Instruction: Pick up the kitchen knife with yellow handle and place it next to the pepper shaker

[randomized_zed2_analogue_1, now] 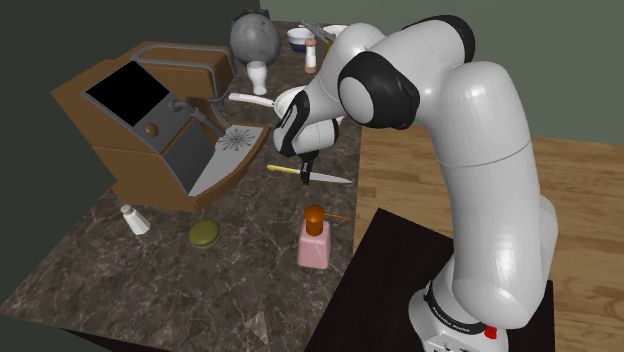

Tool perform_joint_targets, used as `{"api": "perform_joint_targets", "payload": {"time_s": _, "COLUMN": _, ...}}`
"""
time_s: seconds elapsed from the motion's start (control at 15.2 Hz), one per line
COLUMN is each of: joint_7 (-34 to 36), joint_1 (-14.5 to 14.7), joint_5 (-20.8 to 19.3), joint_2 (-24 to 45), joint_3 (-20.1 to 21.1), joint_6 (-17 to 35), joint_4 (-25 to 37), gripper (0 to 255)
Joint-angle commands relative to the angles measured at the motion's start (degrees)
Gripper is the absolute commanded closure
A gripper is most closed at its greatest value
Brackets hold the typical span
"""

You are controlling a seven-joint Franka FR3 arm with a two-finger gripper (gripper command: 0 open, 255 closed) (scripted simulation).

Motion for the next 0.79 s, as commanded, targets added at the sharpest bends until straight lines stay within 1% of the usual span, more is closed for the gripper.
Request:
{"api": "perform_joint_targets", "payload": {"time_s": 0.0, "joint_7": 0.0, "joint_1": 0.0, "joint_5": 0.0, "joint_2": 0.0, "joint_3": 0.0, "joint_6": 0.0, "joint_4": 0.0, "gripper": 255}}
{"api": "perform_joint_targets", "payload": {"time_s": 0.53, "joint_7": 0.0, "joint_1": 0.0, "joint_5": 0.0, "joint_2": 0.0, "joint_3": 0.0, "joint_6": 0.0, "joint_4": 0.0, "gripper": 255}}
{"api": "perform_joint_targets", "payload": {"time_s": 0.73, "joint_7": 0.6, "joint_1": 0.6, "joint_5": -0.9, "joint_2": -2.0, "joint_3": -0.9, "joint_6": -1.5, "joint_4": -0.5, "gripper": 255}}
